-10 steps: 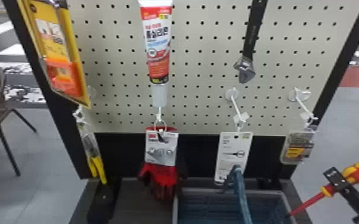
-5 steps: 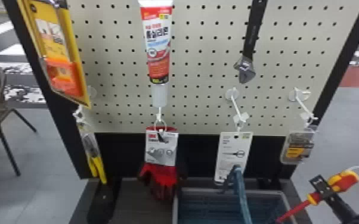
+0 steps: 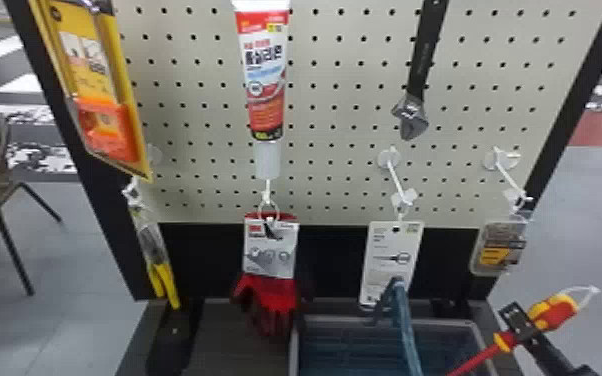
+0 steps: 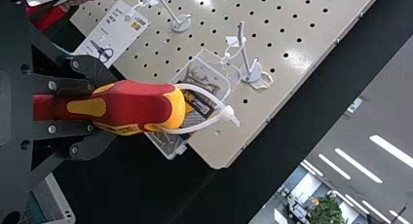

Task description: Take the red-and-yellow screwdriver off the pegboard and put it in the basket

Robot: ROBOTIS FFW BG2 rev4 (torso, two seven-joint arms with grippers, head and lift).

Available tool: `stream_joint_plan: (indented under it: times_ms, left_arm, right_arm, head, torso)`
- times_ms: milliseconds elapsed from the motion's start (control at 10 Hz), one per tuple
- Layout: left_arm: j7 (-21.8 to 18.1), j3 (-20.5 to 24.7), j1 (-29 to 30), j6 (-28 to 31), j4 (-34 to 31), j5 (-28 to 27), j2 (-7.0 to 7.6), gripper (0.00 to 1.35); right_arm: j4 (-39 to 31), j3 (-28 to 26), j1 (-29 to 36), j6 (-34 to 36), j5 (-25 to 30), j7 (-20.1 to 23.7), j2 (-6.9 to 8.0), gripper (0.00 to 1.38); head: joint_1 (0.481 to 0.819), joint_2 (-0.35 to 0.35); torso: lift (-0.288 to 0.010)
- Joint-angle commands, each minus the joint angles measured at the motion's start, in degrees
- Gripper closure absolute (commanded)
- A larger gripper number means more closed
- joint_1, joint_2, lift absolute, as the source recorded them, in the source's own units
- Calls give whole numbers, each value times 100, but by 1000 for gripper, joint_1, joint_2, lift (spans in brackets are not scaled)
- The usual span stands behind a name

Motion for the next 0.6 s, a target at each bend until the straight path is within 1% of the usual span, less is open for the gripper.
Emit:
stream_joint_plan:
  times_ms: [0,300,500]
  left_arm:
    - [0,0,1,0,12,0,0,341]
    - [0,0,1,-9,26,0,0,341]
    - [0,0,1,-9,40,0,0,341]
  right_arm:
    - [-27,156,101,-106,-26,-99,5,1173]
    - [29,543,199,-203,-132,-223,5,1173]
    - [141,701,211,-203,-176,-249,5,1173]
  head:
    - [549,0]
    - [549,0]
    - [549,0]
  torso:
    - [-100]
    - [-100]
    - [-100]
